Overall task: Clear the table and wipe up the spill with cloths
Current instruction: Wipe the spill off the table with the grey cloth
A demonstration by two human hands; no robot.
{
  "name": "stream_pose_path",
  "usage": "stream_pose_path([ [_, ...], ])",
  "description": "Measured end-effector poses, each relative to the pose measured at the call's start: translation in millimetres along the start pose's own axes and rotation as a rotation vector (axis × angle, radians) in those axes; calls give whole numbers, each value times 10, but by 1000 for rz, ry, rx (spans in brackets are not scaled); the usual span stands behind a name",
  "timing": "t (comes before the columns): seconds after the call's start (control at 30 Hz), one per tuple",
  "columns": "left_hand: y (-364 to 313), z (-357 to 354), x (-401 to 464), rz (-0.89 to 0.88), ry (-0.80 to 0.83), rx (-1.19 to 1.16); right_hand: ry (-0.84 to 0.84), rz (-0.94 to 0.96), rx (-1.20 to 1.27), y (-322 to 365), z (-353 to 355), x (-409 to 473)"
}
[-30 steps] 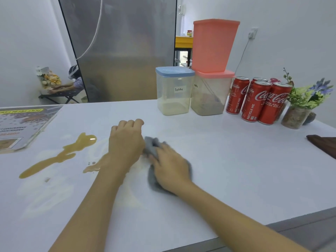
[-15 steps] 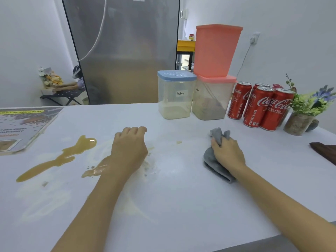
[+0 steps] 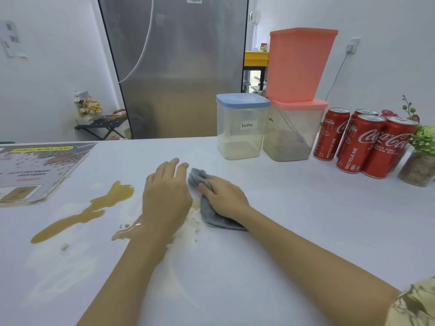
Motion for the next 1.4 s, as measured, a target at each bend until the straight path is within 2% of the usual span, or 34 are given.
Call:
stream_pose_path([
  [0.07, 32, 45, -28, 47, -25, -36, -20, -46, 183, 28, 87, -126],
  [0.13, 57, 58, -46, 71, -54, -45, -126, -76, 345, -6, 258, -266],
  [0.23, 25, 34, -31, 68, -47, -38, -317, -131, 299, -178, 592, -398],
  [0.3, 7, -21, -21, 33, -30, -25, -377, -217, 229, -404, 740, -420],
  [0.43, 31, -151, 2, -29, 18, 36, -260, -407, -39, -907, 587, -228],
  [0.53, 55, -176, 32, -55, 14, 66, -172, -441, -131, -965, 431, 88],
  [0.6, 64, -157, 50, -71, -10, 79, -128, -403, -127, -853, 372, 278],
  [0.7, 44, -83, 67, -81, -54, 70, -33, -210, -106, -594, 287, 341],
  [0.8, 0, -27, 64, -79, -95, 59, 80, -26, 1, -257, 225, 161],
  [0.9, -10, -9, 43, -67, -103, 39, 145, 60, 123, 10, 186, -52],
  [1.03, 31, 20, -31, -30, -96, 1, 84, -12, 538, 77, 370, -333],
  [1.1, 58, 43, -34, -1, -112, -9, -25, -33, 592, 3, 627, -468],
  [1.2, 71, 48, -18, 25, -109, -4, -95, -76, 297, -243, 828, -649],
  [1.3, 90, 25, -24, 34, -78, -29, 8, -148, -81, -376, 655, -785],
  [1.4, 146, 71, -52, 82, -60, -69, -27, -184, -209, -200, 415, -816],
])
Point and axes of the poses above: each hand's wrist, its own x-axis towards the middle knuckle, its own z-axis out of the back of the hand, y = z × x, the point moved 1 cm from there along x, towards the middle knuckle, and after that the axes turned 7 degrees about z, right-handed, at the moved point
